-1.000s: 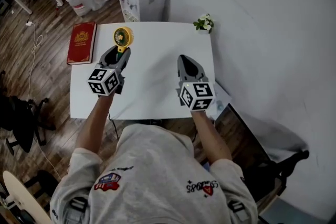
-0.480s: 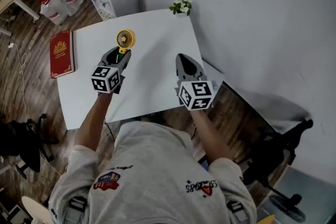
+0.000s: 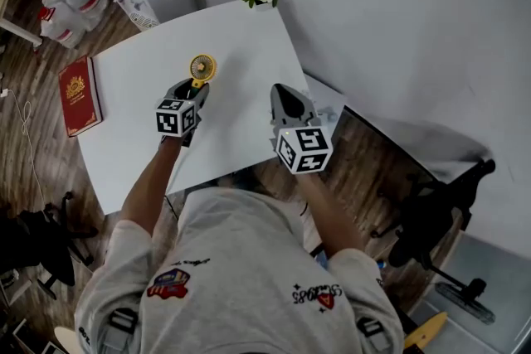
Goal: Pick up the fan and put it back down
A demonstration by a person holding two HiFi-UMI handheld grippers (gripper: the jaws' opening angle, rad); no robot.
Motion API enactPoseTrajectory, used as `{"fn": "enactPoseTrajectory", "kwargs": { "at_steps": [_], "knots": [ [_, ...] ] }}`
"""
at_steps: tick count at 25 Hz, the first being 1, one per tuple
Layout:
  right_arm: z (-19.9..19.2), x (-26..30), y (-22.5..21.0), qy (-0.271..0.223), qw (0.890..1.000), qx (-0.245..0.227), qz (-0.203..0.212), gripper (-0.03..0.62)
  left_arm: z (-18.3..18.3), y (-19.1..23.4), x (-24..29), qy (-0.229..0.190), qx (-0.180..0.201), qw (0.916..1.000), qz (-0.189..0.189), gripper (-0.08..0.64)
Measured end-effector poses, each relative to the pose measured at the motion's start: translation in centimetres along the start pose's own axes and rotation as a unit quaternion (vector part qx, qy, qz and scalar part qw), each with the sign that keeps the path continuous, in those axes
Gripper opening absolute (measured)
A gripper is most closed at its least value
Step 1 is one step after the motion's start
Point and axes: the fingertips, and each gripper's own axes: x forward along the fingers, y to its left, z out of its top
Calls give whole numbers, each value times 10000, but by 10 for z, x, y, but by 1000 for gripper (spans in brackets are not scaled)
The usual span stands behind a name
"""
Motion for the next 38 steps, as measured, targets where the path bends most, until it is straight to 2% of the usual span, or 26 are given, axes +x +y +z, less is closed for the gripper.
{"fn": "enactPoseTrajectory", "kwargs": {
  "at_steps": [5, 9, 19, 23, 26, 30, 33, 38],
  "knots": [
    [-9, -5, -10, 90, 9999, 43, -121, -8, -35, -9, 26, 607, 433, 9972, 2, 173],
    [-9, -5, -18, 84, 9997, 79, -203, -8, -61, -8, 42, 1107, 871, 9900, 64, 173],
    [-15, 0, -23, 206, 9994, 77, -264, -8, -106, -6, 56, 1841, 1093, 9765, 233, 173],
    [-15, 0, -21, 218, 9995, 69, -237, -8, -94, -8, 57, 1710, 1342, 9756, 315, 175],
    [-15, 0, -16, 223, 9995, 71, -200, -8, -95, -5, 55, 1705, 1364, 9753, 327, 176],
    [-13, 1, -10, 233, 9997, -25, -92, -8, -103, -4, 44, 1663, 1133, 9788, 371, 229],
    [-9, 4, -1, 248, 9996, -145, 85, -8, -114, 0, 27, 1678, 883, 9810, 417, 233],
    [-3, 13, 21, 222, 9981, -347, 464, -8, -84, 6, -9, 963, 482, 9931, 466, 228]
  ]
}}
